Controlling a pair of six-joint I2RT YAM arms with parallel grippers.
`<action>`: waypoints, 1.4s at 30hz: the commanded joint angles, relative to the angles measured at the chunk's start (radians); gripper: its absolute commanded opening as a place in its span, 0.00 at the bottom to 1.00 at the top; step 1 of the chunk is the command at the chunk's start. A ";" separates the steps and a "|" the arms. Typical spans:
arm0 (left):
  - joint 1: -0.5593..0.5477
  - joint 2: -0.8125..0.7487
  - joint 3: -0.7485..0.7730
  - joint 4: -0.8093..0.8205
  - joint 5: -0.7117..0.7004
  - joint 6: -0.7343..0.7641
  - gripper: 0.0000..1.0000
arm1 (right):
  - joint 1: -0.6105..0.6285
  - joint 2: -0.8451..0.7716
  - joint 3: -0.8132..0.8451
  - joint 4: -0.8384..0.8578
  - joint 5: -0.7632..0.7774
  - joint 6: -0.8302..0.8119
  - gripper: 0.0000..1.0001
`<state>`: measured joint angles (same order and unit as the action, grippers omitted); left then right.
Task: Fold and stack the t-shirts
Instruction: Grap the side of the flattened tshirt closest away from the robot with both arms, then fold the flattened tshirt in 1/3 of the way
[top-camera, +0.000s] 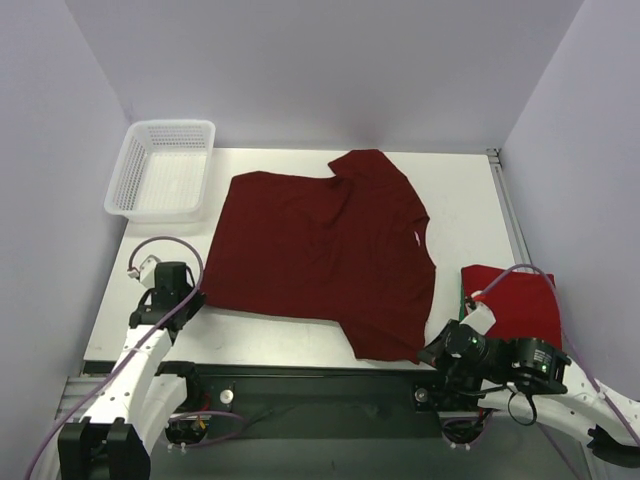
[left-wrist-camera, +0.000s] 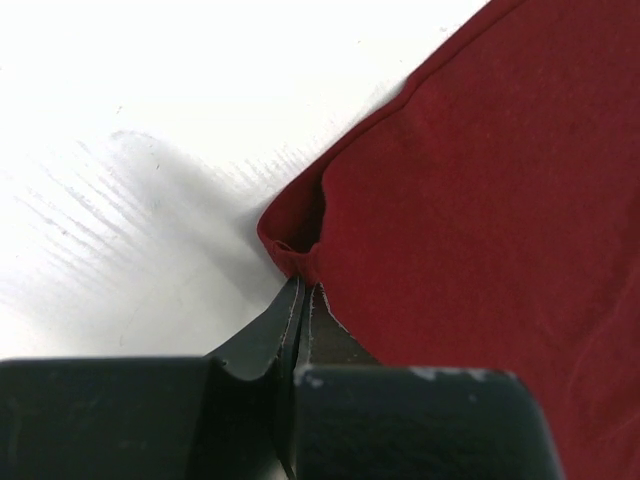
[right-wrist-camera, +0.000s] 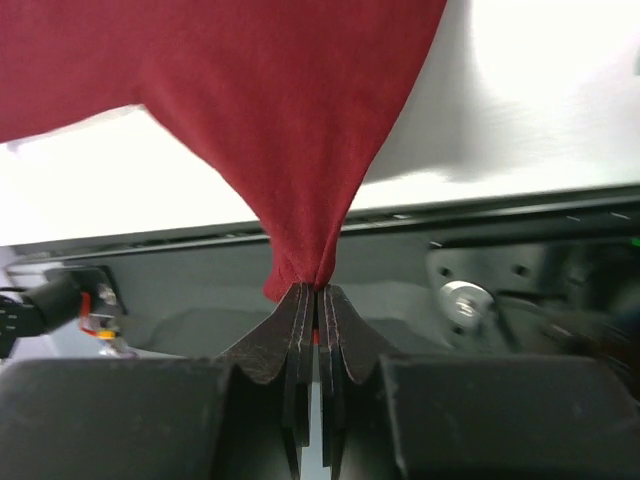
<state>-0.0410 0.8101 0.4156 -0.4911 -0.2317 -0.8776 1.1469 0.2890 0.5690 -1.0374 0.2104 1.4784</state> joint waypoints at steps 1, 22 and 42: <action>-0.010 -0.051 0.003 -0.064 -0.040 -0.021 0.00 | 0.002 -0.002 0.058 -0.191 0.037 -0.027 0.00; -0.157 0.285 0.239 0.091 -0.061 -0.044 0.00 | -0.407 0.624 0.241 0.341 -0.129 -0.604 0.00; -0.160 0.718 0.577 0.123 -0.101 -0.086 0.00 | -0.901 1.053 0.515 0.513 -0.433 -0.886 0.00</action>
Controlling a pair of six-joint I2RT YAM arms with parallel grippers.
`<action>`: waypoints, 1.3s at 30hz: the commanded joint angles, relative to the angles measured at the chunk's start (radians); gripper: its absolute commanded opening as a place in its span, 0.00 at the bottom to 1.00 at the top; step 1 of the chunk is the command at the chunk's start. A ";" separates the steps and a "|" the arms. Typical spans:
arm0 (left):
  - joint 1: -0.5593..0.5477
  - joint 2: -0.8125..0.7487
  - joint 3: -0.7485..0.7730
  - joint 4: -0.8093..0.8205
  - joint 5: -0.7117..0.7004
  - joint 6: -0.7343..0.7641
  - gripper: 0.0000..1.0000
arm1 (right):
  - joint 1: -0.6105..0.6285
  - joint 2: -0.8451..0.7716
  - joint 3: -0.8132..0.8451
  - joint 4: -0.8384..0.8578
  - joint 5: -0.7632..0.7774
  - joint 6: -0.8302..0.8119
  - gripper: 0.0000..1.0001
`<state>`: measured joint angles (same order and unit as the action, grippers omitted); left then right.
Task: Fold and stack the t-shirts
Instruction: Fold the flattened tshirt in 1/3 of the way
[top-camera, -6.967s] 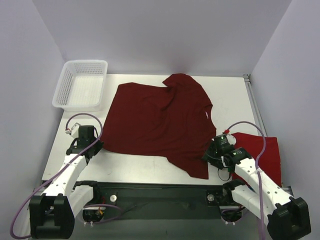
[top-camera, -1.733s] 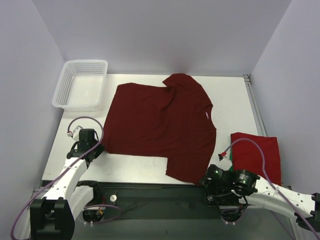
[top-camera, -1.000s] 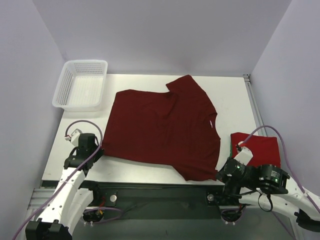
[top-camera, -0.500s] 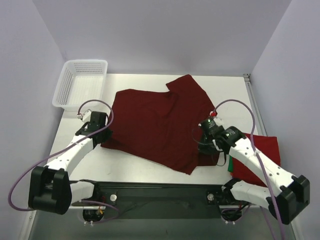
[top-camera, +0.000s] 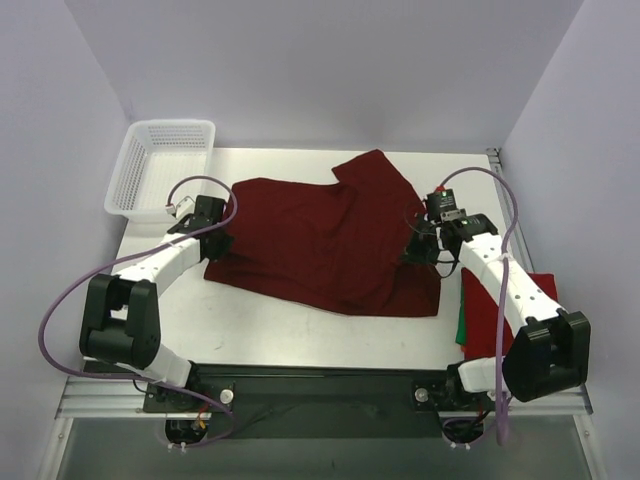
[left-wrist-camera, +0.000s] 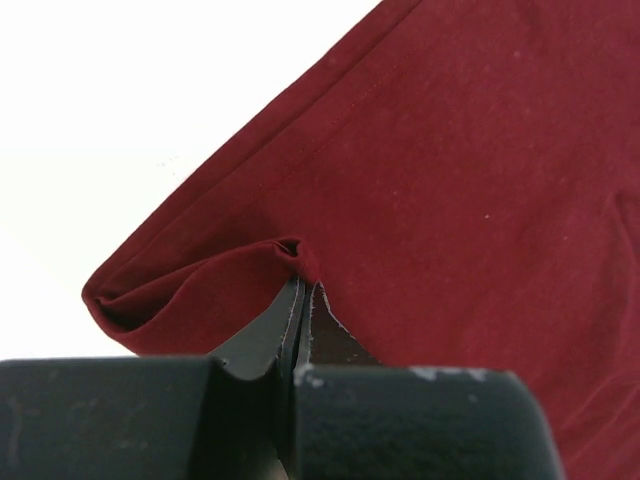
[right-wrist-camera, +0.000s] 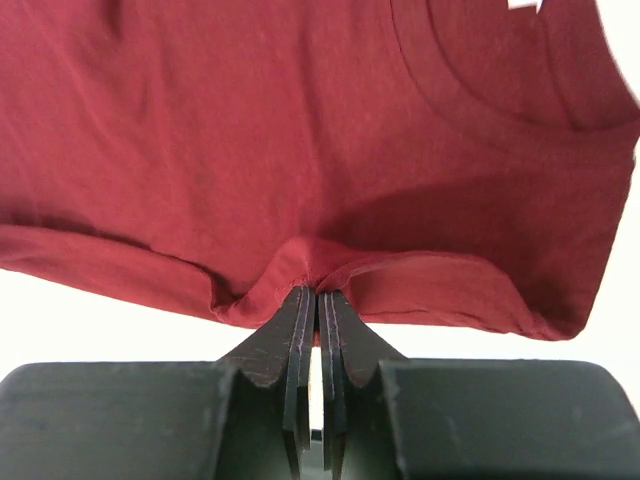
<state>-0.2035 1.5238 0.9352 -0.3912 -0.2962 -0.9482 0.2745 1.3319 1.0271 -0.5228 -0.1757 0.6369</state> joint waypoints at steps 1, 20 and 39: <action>0.004 0.009 0.062 0.017 -0.041 -0.018 0.00 | -0.038 0.016 0.063 -0.003 -0.051 -0.048 0.00; 0.084 0.061 0.116 0.028 0.005 0.002 0.00 | -0.188 0.043 0.100 -0.003 -0.107 -0.078 0.00; 0.104 0.159 0.198 0.044 0.051 0.023 0.00 | -0.273 0.081 0.142 0.012 -0.160 -0.062 0.00</action>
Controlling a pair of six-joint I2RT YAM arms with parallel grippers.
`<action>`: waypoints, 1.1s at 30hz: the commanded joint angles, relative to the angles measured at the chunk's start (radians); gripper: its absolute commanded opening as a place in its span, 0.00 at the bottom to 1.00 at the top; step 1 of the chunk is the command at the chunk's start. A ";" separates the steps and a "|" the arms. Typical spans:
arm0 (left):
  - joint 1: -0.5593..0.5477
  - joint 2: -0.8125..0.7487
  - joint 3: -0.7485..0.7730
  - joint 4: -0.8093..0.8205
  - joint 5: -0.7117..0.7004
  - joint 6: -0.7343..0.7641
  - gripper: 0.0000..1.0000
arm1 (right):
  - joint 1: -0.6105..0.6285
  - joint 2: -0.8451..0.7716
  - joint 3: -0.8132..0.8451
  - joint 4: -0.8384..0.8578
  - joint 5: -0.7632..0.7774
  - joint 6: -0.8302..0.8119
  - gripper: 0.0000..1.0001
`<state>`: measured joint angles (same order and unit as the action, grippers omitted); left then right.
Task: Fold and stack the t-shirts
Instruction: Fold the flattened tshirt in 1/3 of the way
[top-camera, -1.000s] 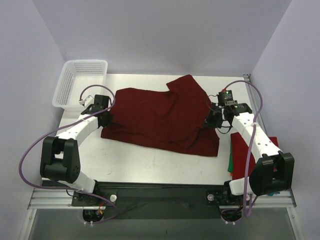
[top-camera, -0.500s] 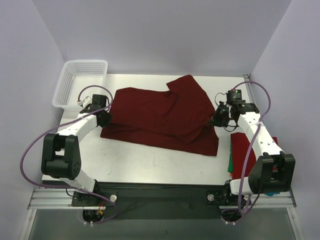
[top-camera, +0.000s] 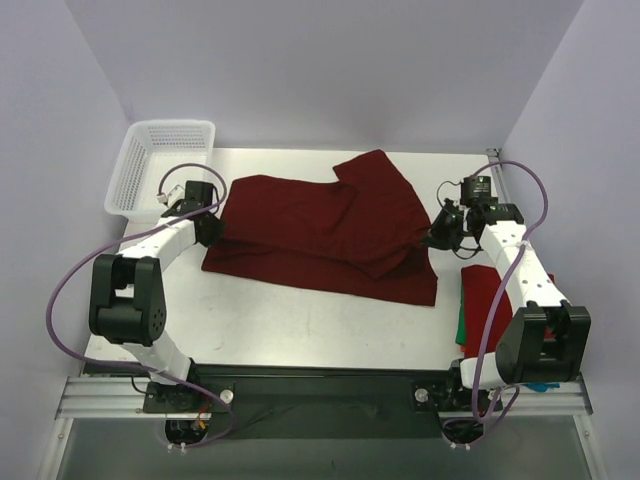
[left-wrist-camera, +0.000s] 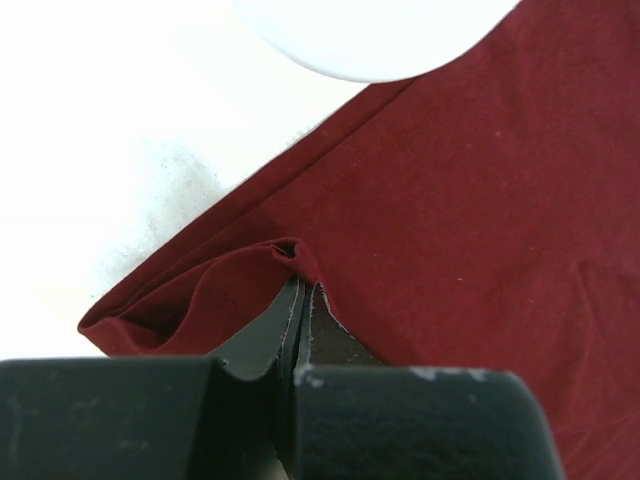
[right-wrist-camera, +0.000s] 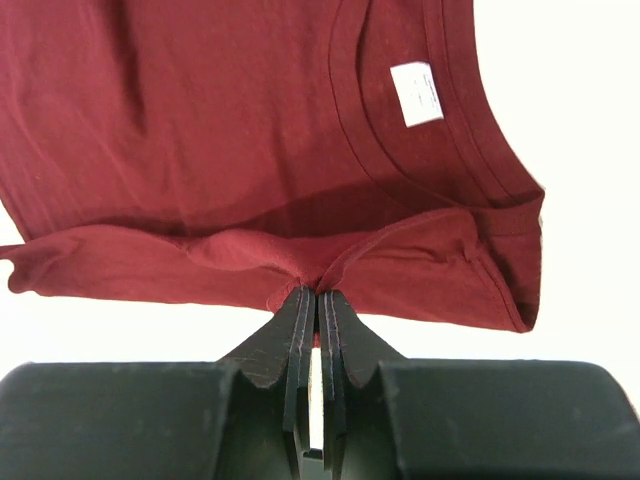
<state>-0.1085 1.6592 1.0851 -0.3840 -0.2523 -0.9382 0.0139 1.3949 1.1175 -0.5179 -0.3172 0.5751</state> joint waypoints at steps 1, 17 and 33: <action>0.009 0.030 0.055 0.039 0.008 0.015 0.00 | -0.012 0.030 0.056 0.007 -0.022 0.002 0.00; 0.023 0.125 0.125 0.056 0.042 0.029 0.00 | -0.011 0.131 0.111 0.030 -0.025 0.009 0.00; 0.040 0.126 0.116 0.063 0.051 0.029 0.00 | -0.011 0.188 0.202 0.039 -0.049 0.022 0.00</action>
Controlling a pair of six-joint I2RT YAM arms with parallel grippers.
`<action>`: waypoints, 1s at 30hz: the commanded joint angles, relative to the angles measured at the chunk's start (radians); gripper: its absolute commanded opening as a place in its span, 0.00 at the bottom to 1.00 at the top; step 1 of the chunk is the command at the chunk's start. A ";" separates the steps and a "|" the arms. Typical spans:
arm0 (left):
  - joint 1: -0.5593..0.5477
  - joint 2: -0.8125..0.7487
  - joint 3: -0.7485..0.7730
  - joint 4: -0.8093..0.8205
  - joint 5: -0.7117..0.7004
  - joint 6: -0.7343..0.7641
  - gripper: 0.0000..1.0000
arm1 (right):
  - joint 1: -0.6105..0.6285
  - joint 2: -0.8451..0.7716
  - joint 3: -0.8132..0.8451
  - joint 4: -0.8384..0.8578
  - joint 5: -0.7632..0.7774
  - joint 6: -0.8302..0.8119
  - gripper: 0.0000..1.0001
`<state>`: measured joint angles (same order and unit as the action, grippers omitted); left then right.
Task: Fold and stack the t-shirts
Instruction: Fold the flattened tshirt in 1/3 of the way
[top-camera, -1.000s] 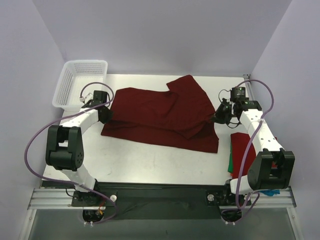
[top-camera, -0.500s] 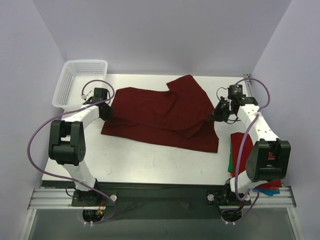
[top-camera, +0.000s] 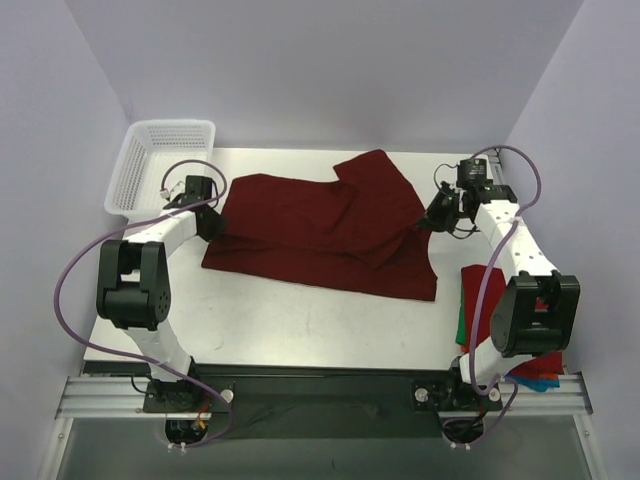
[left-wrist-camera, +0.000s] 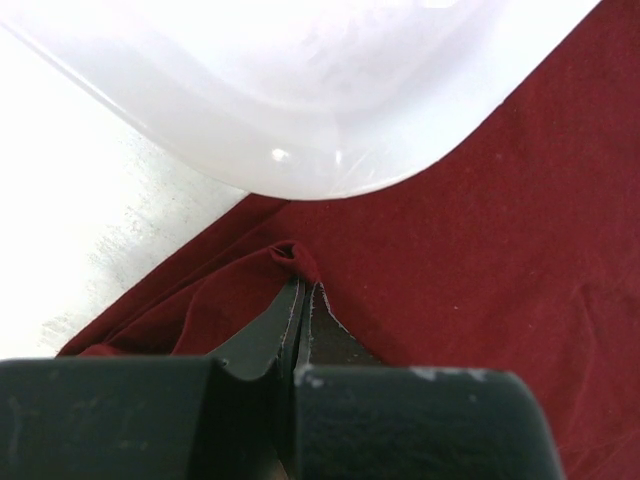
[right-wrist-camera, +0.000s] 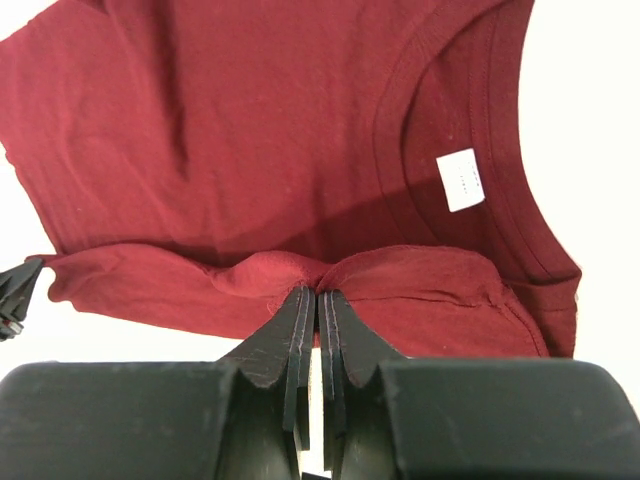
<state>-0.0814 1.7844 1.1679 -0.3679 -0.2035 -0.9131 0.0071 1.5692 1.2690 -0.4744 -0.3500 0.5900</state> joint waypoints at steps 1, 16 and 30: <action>0.014 0.000 0.033 0.050 0.003 0.005 0.00 | -0.004 0.015 0.058 -0.010 -0.017 0.007 0.00; 0.025 0.010 0.030 0.075 0.026 0.010 0.00 | -0.004 0.103 0.127 -0.023 -0.015 -0.015 0.00; 0.034 -0.175 -0.089 0.132 0.098 0.039 0.60 | 0.025 0.062 0.042 -0.040 0.095 -0.013 0.58</action>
<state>-0.0551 1.7233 1.1099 -0.2661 -0.1184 -0.8860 0.0204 1.7374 1.3739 -0.4736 -0.3153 0.5663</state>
